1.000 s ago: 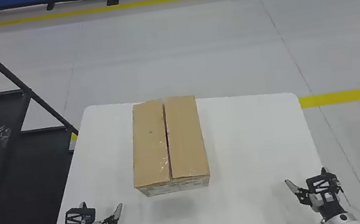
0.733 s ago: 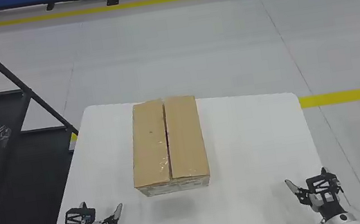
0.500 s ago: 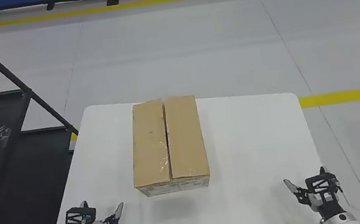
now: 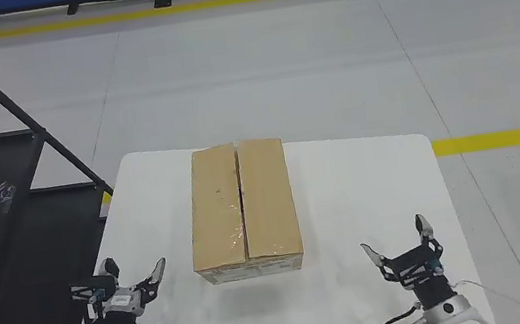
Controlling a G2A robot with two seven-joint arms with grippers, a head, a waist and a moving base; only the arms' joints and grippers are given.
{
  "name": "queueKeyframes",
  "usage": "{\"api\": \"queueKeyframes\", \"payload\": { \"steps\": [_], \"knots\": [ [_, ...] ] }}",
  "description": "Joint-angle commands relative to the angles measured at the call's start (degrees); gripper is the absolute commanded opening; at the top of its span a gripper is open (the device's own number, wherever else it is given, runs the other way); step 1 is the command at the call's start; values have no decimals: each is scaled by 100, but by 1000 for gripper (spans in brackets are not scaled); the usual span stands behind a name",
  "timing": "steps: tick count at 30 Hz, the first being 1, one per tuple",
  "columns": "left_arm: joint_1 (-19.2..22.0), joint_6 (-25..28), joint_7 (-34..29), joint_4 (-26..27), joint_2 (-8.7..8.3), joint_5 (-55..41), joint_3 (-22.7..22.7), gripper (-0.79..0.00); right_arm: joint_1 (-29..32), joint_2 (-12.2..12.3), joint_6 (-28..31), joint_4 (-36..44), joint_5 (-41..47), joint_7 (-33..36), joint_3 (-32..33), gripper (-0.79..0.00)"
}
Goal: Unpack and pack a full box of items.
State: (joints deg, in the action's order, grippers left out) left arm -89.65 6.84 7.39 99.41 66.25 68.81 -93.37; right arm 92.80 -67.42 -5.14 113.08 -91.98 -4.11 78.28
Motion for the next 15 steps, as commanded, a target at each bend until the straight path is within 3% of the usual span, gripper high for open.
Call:
{"api": "queueKeyframes", "payload": {
  "steps": [1,11,13,15],
  "knots": [
    [-3,-6,-4,3,-1,11,-3,0,-1,1,10,-1,3,8,0,0],
    [3,2,-12,1,1,-22,9,0,-6,-2,45,32,47,-32,-21,0],
    [141,100,-120,-82,24,-328,118,0,-62,-5,323,71,31,-283,-137,0],
    [399,-133,-201,-349,35,-84,218,0,-161,-2,459,74,-298,-442,-248,0]
  ]
}}
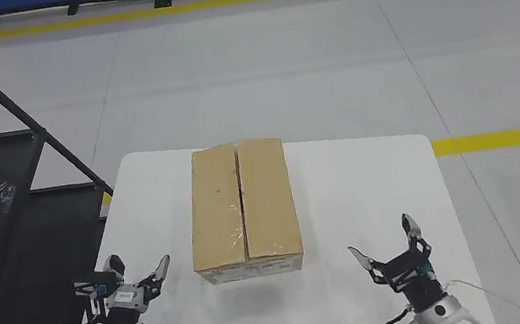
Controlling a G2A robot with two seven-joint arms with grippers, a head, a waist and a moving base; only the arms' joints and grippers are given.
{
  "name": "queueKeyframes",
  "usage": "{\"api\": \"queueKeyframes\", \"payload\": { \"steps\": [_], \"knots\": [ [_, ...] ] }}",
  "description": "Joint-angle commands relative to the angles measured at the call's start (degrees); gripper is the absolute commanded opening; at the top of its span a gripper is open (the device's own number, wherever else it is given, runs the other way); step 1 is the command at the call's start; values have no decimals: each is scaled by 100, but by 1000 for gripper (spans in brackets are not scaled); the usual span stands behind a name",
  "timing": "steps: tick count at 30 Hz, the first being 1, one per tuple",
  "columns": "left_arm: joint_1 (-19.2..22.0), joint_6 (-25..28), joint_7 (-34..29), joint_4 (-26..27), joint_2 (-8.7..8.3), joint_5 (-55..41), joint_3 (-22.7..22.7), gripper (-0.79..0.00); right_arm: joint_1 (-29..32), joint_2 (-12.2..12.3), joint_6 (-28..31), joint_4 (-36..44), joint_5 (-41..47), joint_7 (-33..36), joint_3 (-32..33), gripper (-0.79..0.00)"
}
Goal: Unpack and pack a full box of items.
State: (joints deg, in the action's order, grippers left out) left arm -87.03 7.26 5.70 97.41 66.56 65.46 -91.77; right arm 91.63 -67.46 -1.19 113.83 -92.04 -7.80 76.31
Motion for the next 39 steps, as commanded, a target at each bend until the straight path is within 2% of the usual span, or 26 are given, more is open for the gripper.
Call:
{"api": "queueKeyframes", "payload": {
  "steps": [1,6,11,39],
  "knots": [
    [261,-207,-31,-272,20,351,205,0,-90,-1,110,5,-414,-150,-116,0],
    [742,-271,102,-894,78,631,636,0,-264,-14,178,14,-975,-363,-345,0],
    [968,-170,240,-1199,128,558,877,0,-334,-27,187,-30,-1263,-352,-446,0],
    [1304,271,156,-1305,227,908,1415,0,-506,-73,498,-169,-1358,-264,-449,0]
  ]
}}
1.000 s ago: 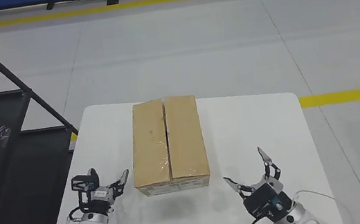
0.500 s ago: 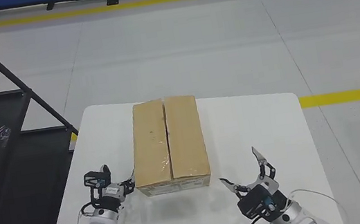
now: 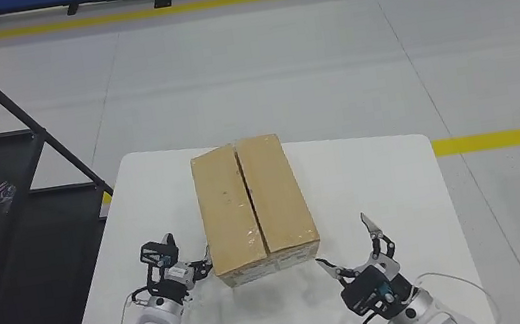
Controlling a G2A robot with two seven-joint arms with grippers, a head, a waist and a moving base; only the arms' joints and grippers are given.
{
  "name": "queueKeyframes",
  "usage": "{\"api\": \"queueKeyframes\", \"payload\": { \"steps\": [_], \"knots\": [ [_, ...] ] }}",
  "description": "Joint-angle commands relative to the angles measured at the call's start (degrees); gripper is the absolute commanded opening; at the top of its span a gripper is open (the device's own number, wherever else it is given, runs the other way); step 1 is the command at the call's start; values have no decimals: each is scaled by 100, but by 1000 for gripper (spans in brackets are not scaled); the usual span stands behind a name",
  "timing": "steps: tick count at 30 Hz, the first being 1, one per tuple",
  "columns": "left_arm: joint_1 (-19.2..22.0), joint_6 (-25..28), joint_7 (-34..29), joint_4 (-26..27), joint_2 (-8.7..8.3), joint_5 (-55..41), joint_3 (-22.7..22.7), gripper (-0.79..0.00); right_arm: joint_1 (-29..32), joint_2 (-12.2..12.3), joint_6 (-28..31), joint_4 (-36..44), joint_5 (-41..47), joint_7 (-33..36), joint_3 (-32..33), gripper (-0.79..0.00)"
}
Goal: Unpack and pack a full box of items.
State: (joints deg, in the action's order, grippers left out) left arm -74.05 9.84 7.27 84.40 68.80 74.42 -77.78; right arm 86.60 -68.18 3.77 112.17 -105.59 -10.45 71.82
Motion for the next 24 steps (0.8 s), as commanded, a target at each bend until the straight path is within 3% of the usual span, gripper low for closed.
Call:
{"api": "queueKeyframes", "payload": {
  "steps": [1,24],
  "knots": [
    [17,31,-5,-7,7,9,38,0,-1,-3,7,-6,2,-2,-3,0],
    [408,359,-80,-82,159,183,821,0,212,-29,-138,47,18,-40,104,0]
  ]
}}
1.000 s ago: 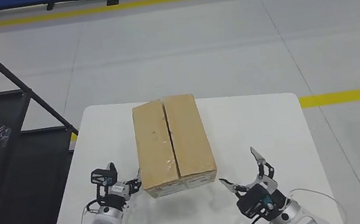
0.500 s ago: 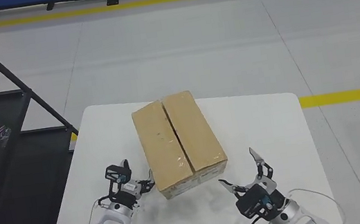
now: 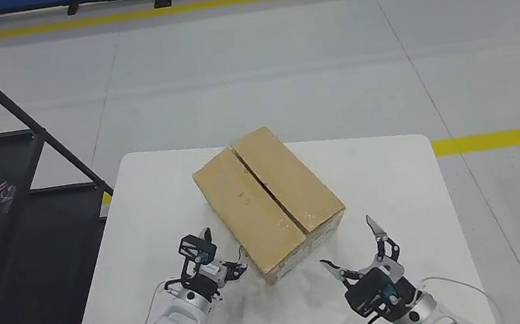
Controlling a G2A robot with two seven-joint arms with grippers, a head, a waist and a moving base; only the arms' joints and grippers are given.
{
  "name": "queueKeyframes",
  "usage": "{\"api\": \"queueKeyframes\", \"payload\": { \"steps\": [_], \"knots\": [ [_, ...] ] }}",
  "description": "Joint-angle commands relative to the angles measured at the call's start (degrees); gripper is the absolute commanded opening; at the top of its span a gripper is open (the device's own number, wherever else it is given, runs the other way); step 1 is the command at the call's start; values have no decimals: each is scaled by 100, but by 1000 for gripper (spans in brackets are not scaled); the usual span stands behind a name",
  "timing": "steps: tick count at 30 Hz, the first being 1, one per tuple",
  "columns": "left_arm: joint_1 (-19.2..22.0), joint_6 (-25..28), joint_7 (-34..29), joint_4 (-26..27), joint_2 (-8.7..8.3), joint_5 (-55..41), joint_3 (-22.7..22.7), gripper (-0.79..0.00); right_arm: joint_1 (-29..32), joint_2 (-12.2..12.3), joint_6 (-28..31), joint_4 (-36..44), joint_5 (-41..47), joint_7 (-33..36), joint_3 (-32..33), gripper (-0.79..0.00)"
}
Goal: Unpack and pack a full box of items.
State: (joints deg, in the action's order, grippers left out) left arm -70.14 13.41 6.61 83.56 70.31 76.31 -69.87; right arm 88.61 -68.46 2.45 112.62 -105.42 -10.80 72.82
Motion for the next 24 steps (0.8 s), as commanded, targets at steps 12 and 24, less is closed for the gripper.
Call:
{"api": "queueKeyframes", "payload": {
  "steps": [12,24],
  "knots": [
    [418,102,-270,-188,159,-484,473,0,358,6,-205,108,70,-170,242,0],
    [776,66,-400,-425,315,-574,931,0,719,-8,-454,153,498,-206,526,0]
  ]
}}
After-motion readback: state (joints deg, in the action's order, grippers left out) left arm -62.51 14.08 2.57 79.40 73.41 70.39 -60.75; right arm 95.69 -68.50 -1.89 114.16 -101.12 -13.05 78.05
